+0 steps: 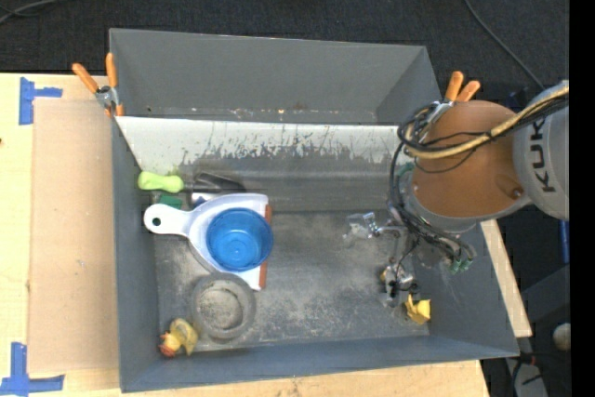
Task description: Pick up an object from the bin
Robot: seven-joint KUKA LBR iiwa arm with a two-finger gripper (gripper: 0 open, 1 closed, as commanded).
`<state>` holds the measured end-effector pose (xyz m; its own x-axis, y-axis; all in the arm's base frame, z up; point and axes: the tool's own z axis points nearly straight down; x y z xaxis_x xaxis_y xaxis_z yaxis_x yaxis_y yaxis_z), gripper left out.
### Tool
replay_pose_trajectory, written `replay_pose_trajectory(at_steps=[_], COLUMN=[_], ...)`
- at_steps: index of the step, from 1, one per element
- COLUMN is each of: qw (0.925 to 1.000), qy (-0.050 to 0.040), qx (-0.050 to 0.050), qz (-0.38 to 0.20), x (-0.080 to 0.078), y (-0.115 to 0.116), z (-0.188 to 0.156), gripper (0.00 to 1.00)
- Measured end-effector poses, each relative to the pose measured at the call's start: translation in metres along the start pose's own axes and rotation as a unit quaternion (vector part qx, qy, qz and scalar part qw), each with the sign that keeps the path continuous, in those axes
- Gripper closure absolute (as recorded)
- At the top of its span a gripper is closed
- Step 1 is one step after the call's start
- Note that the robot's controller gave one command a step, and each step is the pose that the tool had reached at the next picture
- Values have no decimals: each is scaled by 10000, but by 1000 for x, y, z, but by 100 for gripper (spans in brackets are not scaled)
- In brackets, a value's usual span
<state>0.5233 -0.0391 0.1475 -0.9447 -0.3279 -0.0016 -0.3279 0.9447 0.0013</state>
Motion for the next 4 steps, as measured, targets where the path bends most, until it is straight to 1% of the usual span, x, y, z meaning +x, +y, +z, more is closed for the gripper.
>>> replay_pose_trajectory(at_steps=[1,2,3,4], qw=[9978,10000,9996,9998], qy=[2,12,-14,36], qx=[0,-10,-3,-31], qz=[660,-44,295,-207], x=[-10,-18,-28,-46], y=[23,50,47,84], z=[-45,-43,-68,-79], gripper=[0,0,0,100])
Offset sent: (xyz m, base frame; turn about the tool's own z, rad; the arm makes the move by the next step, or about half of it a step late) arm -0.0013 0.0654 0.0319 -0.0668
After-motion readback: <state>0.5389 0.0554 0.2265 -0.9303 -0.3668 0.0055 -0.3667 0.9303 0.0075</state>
